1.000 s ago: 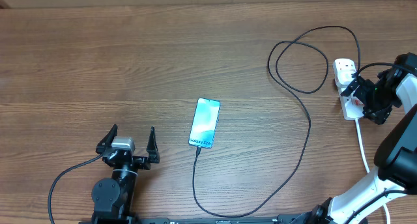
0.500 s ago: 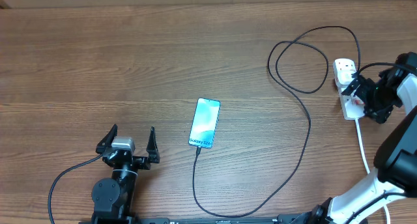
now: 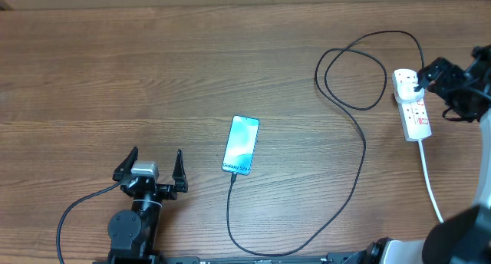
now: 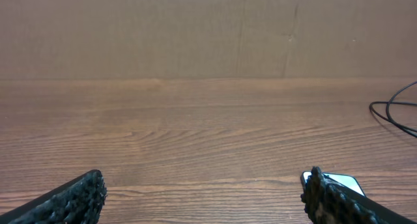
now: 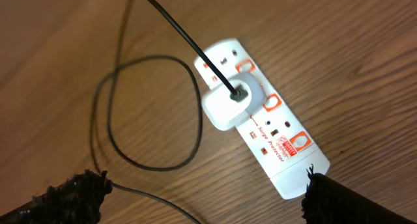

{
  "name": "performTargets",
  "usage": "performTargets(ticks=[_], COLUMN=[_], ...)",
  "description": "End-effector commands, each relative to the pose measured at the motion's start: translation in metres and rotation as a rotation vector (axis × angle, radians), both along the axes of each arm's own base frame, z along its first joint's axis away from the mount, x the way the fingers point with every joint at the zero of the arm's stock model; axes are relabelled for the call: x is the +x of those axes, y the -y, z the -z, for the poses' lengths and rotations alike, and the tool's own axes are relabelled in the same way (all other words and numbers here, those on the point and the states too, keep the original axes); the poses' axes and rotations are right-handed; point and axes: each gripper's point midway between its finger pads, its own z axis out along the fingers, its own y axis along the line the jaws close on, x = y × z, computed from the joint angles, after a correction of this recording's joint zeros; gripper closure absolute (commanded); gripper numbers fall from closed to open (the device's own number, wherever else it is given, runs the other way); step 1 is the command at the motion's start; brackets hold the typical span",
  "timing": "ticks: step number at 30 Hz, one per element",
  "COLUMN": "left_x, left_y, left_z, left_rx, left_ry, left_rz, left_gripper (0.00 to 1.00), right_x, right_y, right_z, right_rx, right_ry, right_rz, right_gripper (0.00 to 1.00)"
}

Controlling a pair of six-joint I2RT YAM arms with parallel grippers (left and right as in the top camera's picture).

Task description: Plug charger to phone and switch on socket

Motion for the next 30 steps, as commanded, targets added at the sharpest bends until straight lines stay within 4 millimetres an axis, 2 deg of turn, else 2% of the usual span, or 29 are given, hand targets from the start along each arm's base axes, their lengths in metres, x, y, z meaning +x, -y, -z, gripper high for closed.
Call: performTargets(ticks=[1,8,14,19,30], left_x=[0.0,0.0,0.0,0.0,0.0], left_y=[-0.001,-0.001,-0.001,-0.001,-0.001], left_z=[0.0,0.0,0.0,0.0,0.0], left_rx=[0.025,0.025,0.025,0.025,0.025], left_ry=[0.007,0.007,0.007,0.007,0.007], left_rz=[-0.006,-0.006,-0.006,-0.006,-0.006], left_gripper=[0.01,0.0,0.0,0.0,0.0], right_x=[-0.007,-0.027,-0.044,-0.05,-0.05], right_y=[-0.002,-0.012,-0.021,-0.024,-0.024], right_z=[-0.045,-0.099,-0.131,-0.142,-0.142], right_rx=[-0.054,-0.12,-0.163,-0.178,-0.177], right_ry=[0.11,0.244,0.329,0.358,0.358], right_rz=[-0.001,-0.002,-0.002,-0.002,-0.003], right_gripper=[0.0,0.0,0.0,0.0,0.0])
